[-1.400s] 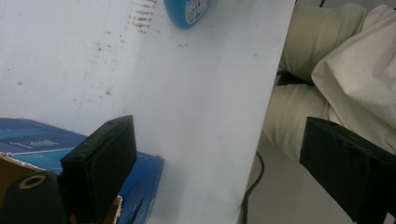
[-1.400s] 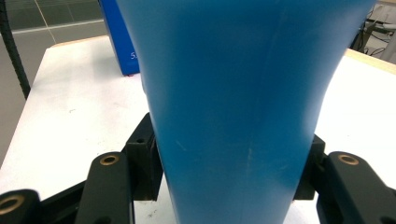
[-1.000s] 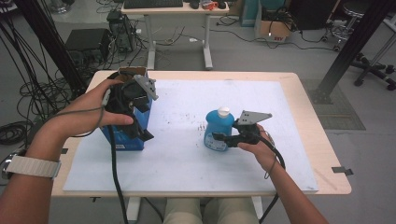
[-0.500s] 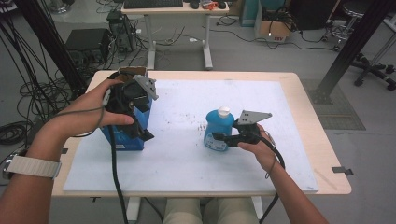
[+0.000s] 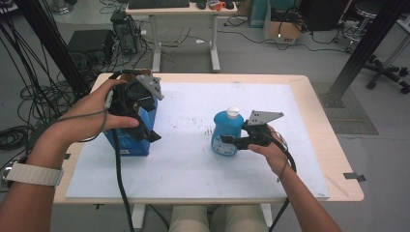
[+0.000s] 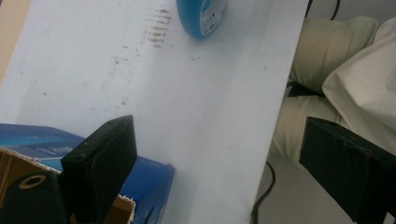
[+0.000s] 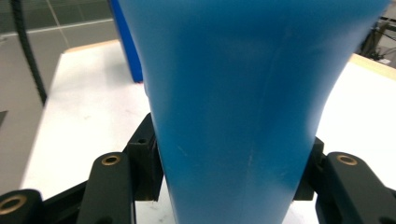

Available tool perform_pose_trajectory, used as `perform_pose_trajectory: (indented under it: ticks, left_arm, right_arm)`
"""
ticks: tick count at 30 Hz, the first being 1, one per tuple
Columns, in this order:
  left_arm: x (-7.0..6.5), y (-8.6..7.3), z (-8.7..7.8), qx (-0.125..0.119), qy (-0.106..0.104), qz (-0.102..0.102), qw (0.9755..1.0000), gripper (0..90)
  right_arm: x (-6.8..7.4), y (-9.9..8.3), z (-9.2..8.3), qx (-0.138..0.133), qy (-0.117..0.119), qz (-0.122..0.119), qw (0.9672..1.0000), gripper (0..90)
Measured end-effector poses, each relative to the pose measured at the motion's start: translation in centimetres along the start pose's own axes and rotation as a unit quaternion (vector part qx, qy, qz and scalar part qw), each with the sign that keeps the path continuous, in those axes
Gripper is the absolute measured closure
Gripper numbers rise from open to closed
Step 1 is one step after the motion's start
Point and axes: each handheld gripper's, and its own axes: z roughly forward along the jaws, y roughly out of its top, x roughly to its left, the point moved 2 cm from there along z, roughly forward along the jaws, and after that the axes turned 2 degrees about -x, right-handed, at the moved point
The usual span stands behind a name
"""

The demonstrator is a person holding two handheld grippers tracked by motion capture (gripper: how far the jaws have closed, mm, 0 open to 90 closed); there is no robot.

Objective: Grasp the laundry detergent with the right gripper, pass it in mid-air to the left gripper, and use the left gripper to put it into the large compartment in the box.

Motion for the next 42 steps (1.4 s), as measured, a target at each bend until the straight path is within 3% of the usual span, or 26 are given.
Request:
perform_pose_trajectory:
  ticks: [15, 20, 22, 30, 42]
  left_arm:
    - [-1.5, 1.9, -1.3, 0.002, -0.002, 0.023, 0.9997, 10.9]
    - [-1.9, 2.9, -1.6, 0.004, -0.012, 0.027, 0.9996, 10.0]
    - [-2.1, 3.5, -1.6, 0.005, -0.017, 0.030, 0.9994, 9.9]
    - [-2.8, 5.9, -2.0, -0.001, -0.031, 0.043, 0.9986, 9.6]
    - [-3.4, 9.1, -2.0, 0.011, -0.044, 0.070, 0.9965, 9.6]
  right_arm:
    - [2.0, 4.6, -2.0, -0.007, 0.058, -0.036, 0.9976, 43.2]
    - [2.6, 5.5, -2.8, -0.003, 0.086, -0.038, 0.9956, 43.2]
    - [3.1, 5.7, -3.2, 0.006, 0.095, -0.018, 0.9953, 43.2]
    - [3.9, 7.1, -4.4, 0.012, 0.124, -0.028, 0.9918, 43.3]
    - [5.4, 8.2, -4.9, 0.010, 0.162, -0.033, 0.9862, 43.4]
